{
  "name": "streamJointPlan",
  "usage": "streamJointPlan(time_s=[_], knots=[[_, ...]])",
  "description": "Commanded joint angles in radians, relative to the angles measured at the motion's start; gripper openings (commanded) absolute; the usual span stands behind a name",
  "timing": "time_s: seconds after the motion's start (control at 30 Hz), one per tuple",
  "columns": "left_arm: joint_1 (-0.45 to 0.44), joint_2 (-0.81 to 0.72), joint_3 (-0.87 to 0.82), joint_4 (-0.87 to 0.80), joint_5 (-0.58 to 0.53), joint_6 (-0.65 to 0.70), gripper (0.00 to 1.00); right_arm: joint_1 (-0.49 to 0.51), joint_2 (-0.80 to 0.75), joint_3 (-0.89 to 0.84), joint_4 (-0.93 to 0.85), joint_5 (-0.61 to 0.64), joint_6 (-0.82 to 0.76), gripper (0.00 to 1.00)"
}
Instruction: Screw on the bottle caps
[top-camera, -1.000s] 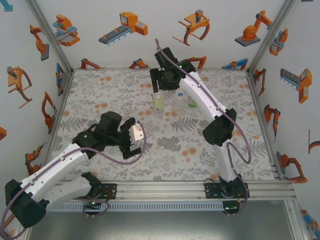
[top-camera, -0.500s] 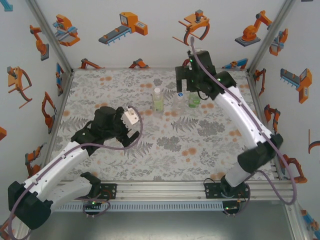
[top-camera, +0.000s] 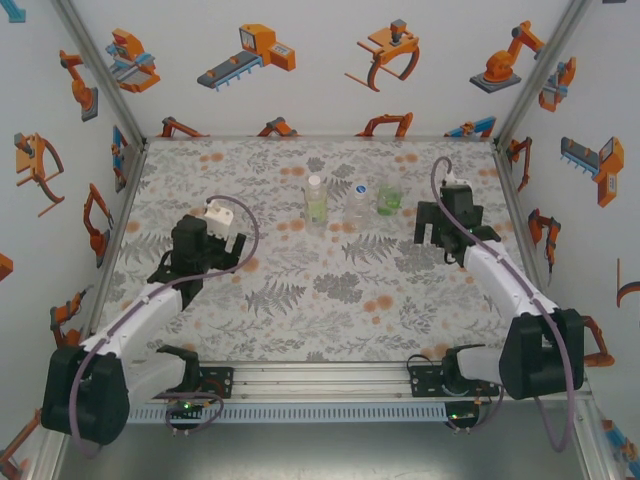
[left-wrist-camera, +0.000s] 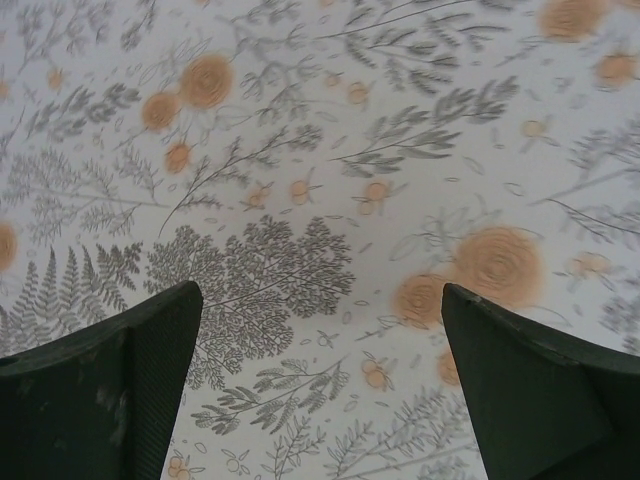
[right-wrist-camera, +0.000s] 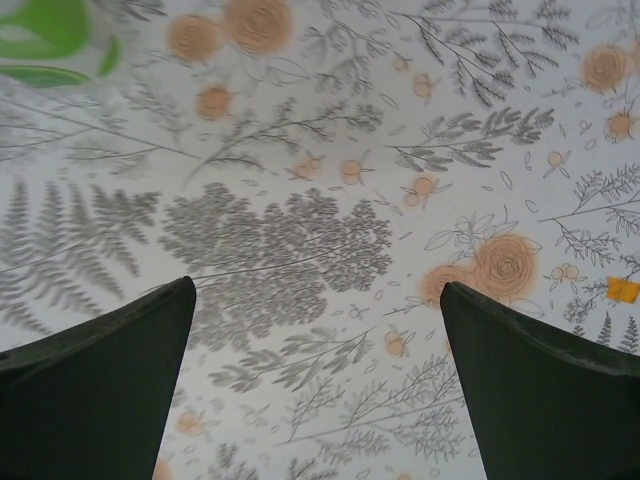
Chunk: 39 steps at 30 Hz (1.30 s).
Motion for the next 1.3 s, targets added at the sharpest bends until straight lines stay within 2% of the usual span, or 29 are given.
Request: streamJointPlan(time_s=[0.0, 0.17, 0.37, 0.47, 0.53, 0.63, 0.7, 0.77, 0.83, 0.93, 0.97, 1.0, 1.03, 1.27], knots=[[0.053, 0.069, -0.049, 0.261, 0.019, -0.065, 0.97, -0.033, 0.008, -0.121, 0.276, 0.033, -0.077, 0.99], [0.119, 0.198, -0.109, 0.503, 0.054, -0.095, 0.97, -0.054, 0.095, -0.250, 0.558, 0.029, -0.125, 0.99], [0.217, 0.349, -0.181, 0.790, 0.157, -0.194, 0.97, -0.078, 0.160, -0.295, 0.759, -0.030, -0.129, 0.99], [0.240, 0.400, -0.168, 0.807, 0.184, -0.212, 0.97, -0.092, 0.183, -0.286, 0.789, -0.032, -0.153, 0.99], [0.247, 0.456, -0.161, 0.856, 0.200, -0.217, 0.97, -0.112, 0.203, -0.318, 0.873, -0.078, -0.163, 0.99], [0.270, 0.442, -0.131, 0.773, 0.237, -0.228, 0.97, -0.164, 0.225, -0.358, 0.961, -0.137, -0.119, 0.99], [0.277, 0.455, -0.127, 0.786, 0.257, -0.232, 0.97, -0.193, 0.233, -0.384, 1.009, -0.202, -0.108, 1.00], [0.277, 0.448, -0.123, 0.766, 0.255, -0.228, 0.97, -0.204, 0.268, -0.435, 1.137, -0.256, -0.116, 1.00], [0.264, 0.453, -0.136, 0.799, 0.221, -0.224, 0.97, -0.205, 0.266, -0.439, 1.145, -0.252, -0.116, 1.00], [0.256, 0.455, -0.104, 0.742, 0.132, -0.248, 0.97, -0.204, 0.265, -0.438, 1.142, -0.239, -0.110, 0.99], [0.256, 0.457, -0.096, 0.730, 0.102, -0.259, 0.97, -0.205, 0.264, -0.440, 1.142, -0.204, -0.096, 0.92], [0.256, 0.456, -0.094, 0.727, 0.096, -0.260, 0.97, -0.204, 0.261, -0.445, 1.144, -0.178, -0.086, 0.98], [0.255, 0.458, -0.094, 0.727, 0.094, -0.260, 0.97, -0.204, 0.262, -0.450, 1.153, -0.165, -0.083, 0.99], [0.258, 0.456, -0.089, 0.715, 0.097, -0.266, 0.97, -0.205, 0.264, -0.445, 1.151, -0.178, -0.085, 0.99]])
